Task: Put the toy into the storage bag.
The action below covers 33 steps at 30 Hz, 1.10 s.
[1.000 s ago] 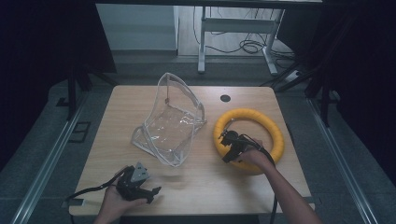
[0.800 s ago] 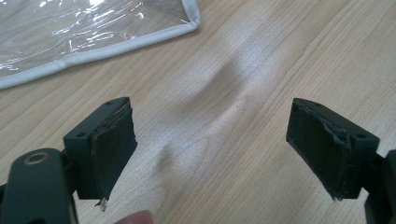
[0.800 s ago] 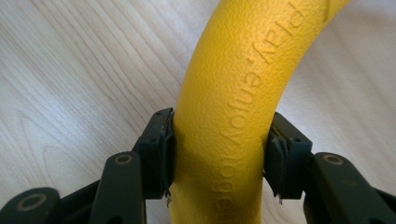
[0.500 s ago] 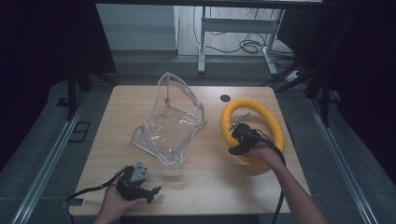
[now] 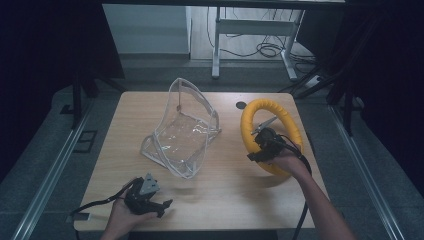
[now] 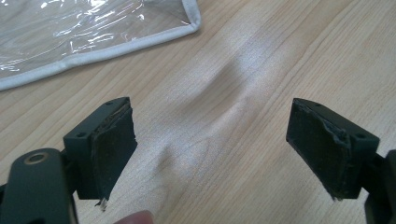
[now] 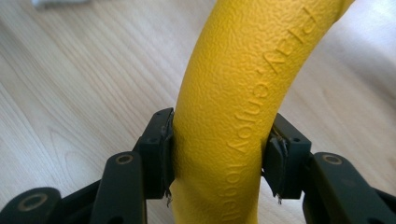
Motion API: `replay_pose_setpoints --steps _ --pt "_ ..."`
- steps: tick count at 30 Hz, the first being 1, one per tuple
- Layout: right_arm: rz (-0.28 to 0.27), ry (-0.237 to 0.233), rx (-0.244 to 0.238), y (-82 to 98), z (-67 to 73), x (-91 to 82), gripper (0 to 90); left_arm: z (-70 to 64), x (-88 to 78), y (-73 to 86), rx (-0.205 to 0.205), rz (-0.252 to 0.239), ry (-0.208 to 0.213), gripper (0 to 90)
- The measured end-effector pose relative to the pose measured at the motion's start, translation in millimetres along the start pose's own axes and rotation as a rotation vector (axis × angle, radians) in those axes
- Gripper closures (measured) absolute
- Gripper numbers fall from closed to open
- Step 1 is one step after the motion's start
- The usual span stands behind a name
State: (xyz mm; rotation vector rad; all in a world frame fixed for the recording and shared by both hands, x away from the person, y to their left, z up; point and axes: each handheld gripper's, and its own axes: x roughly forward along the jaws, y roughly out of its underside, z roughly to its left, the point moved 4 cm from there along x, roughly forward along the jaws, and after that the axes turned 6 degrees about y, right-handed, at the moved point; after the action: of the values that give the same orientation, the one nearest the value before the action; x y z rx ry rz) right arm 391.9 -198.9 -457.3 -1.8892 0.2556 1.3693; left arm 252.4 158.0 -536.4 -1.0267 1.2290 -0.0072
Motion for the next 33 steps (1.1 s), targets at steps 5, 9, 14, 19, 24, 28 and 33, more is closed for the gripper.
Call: replay_pose_setpoints --steps 5,9,14,19,24,28,33 --pt "-0.057 0.013 0.025 -2.2 -6.3 -10.8 50.1 0.2 -0.9 -0.1 -0.001 -0.002 -0.002 15.5" --pt "-0.118 0.027 0.055 -2.9 -12.8 -22.5 50.1 0.1 -0.5 -0.1 -0.001 -0.002 -0.001 15.4" --pt "-0.165 0.035 0.074 -4.4 -16.4 -33.0 50.1 0.0 0.0 -0.1 -0.001 0.000 -0.001 15.4" --pt "-0.249 0.058 0.093 -11.3 -18.4 -49.7 50.1 0.3 -0.7 0.0 0.000 0.001 -0.004 15.5" --pt "-0.310 0.053 0.102 -16.6 -16.6 -61.0 49.9 0.3 -0.6 0.0 0.000 0.001 -0.003 15.5" --pt "-0.369 0.040 0.115 -20.6 -14.1 -70.4 50.0 0.3 -0.5 0.0 -0.001 -0.001 -0.004 15.5" --pt "-0.460 0.012 0.135 -25.2 -9.2 -80.1 49.8 0.2 0.2 0.2 0.002 0.001 -0.004 15.4"
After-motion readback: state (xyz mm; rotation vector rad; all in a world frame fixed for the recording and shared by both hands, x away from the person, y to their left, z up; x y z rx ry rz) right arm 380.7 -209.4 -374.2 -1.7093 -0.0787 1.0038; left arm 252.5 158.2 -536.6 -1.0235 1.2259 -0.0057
